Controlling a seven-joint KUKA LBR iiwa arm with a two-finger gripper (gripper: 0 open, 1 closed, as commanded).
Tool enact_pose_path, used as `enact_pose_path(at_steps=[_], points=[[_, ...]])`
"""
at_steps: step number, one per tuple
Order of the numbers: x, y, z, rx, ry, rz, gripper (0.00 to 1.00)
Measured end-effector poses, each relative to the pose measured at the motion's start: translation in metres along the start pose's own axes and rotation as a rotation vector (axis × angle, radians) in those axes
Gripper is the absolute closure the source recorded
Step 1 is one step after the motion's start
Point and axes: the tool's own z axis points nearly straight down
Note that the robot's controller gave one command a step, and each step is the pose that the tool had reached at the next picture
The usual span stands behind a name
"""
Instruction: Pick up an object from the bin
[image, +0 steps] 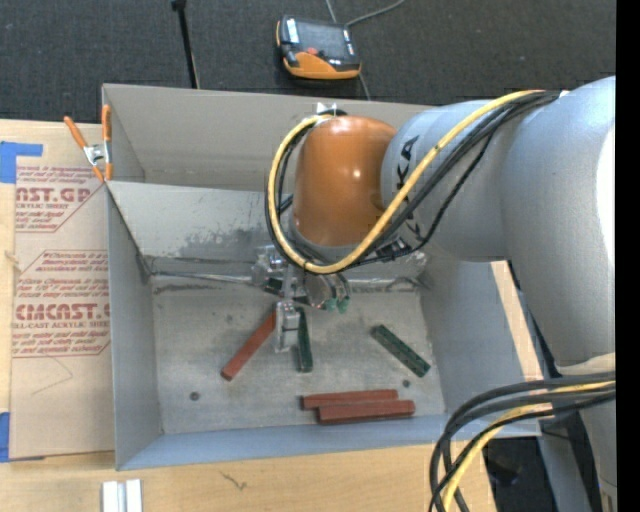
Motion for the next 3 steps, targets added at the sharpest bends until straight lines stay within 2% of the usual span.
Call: enact_pose_path(at_steps=[1, 2, 3], points=[[0.015, 0.012, 0.027, -0.001, 0.006, -0.142, 0.0], [0.009, 0.012, 0.012, -0.001, 0.005, -0.265, 0.0], [0.007, 0.024, 0.064, -0.002, 0.0, -0.326, 0.0]])
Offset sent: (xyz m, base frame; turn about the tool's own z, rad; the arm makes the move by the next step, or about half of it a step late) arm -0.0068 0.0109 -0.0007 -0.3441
